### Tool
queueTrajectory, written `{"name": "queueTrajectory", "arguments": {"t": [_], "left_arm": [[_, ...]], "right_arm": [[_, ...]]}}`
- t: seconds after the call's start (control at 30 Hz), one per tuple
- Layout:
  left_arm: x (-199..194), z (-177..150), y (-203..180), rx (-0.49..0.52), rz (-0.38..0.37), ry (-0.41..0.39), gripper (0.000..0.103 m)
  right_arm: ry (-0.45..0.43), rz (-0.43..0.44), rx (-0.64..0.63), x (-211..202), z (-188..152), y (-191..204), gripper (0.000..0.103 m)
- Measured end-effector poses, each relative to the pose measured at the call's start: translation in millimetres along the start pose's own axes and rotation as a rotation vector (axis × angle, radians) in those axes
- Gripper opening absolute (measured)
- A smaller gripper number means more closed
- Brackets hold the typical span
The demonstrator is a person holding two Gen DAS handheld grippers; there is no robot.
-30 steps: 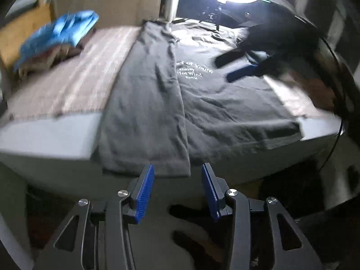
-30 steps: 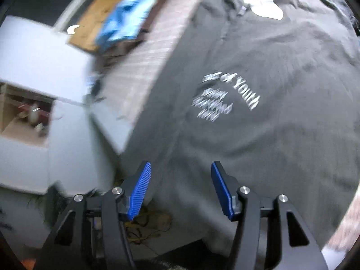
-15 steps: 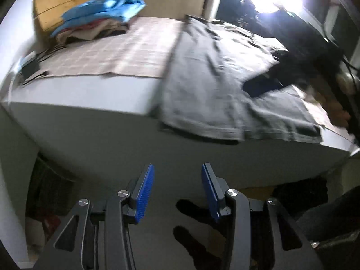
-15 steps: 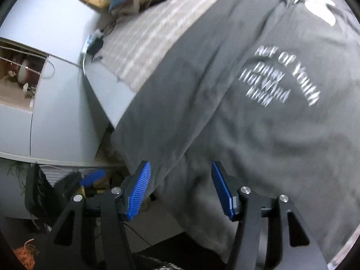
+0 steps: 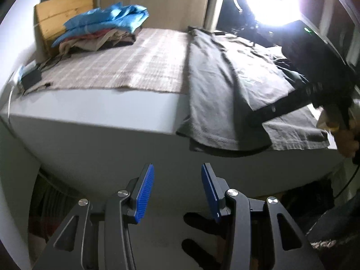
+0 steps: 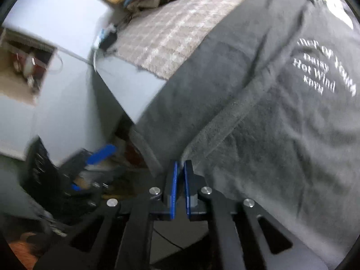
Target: Fold clothes
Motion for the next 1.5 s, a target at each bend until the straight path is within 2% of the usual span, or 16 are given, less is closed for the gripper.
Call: {"name": "queueTrajectory", "arguments": {"t": [0.13, 0.2, 0.3, 0.53, 0.6, 0.67, 0.7, 0.73, 0.83, 0.9, 1.03, 1.1, 1.27, 1.37, 1.43, 1.5], "left_arm": [[-2, 6, -6, 0.08, -0.05, -0.042, 0.05], [-1, 10, -10, 0.108, -0.073, -0.059, 0.05], [3, 18, -19, 0.135, -0.092, -0.078, 0.05], [12, 34, -21, 0.137, -0.037, -0.121, 0.051], [15, 38, -18, 0.135, -0.046, -0.128, 0.051], [19, 41, -14, 0.119, -0.062, -0.128, 0.04], [22, 43, -12, 0.108, -0.072, -0.118, 0.014], [23, 44, -9, 0.096, -0.091, -0.108, 0.002], [14, 46, -5, 0.063, -0.174, -0.096, 0.002], [4, 43, -1, 0.014, -0.199, -0.1, 0.002], [9, 32, 10, -0.144, -0.223, -0.042, 0.002], [15, 27, 6, -0.146, -0.17, -0.04, 0.002], [19, 19, -10, -0.093, -0.101, -0.049, 0.003], [25, 12, -11, -0.065, -0.073, -0.011, 0.003], [28, 7, -7, -0.072, -0.066, 0.012, 0.003], [29, 4, -1, -0.084, -0.046, 0.029, 0.002]], "right_arm": [[-0.062, 0.121, 0.021, -34, 3, 6, 0.006], [-0.088, 0.16, 0.018, -49, 5, 12, 0.006], [-0.111, 0.165, -0.001, -61, 10, 24, 0.006], [-0.114, 0.21, 0.002, -61, 24, 40, 0.006], [-0.117, 0.22, -0.002, -61, 26, 43, 0.006], [-0.124, 0.226, -0.009, -64, 28, 46, 0.006], [-0.123, 0.23, -0.013, -64, 29, 47, 0.006], [-0.126, 0.232, -0.014, -64, 31, 50, 0.006], [-0.133, 0.24, -0.024, -68, 32, 55, 0.006], [-0.139, 0.246, -0.033, -72, 31, 59, 0.006], [-0.135, 0.206, -0.017, -69, 19, 47, 0.006], [-0.114, 0.183, 0.013, -61, 12, 35, 0.005], [-0.067, 0.007, 0.081, -35, -1, -1, 0.005], [-0.008, -0.008, 0.123, -27, -2, -19, 0.006], [-0.023, -0.038, 0.122, -28, 2, -27, 0.008], [-0.045, -0.05, 0.141, -32, 13, -38, 0.016]]}}
Point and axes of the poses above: each gripper's, at about its wrist camera, not at the fingertips, and x roughly the way its jaws point, y to its left, z to its top, the point moved 1 cm from there along x, roughly the way its jaws point, and after that the axes turned 12 degrees about y, right-handed, at the moved point
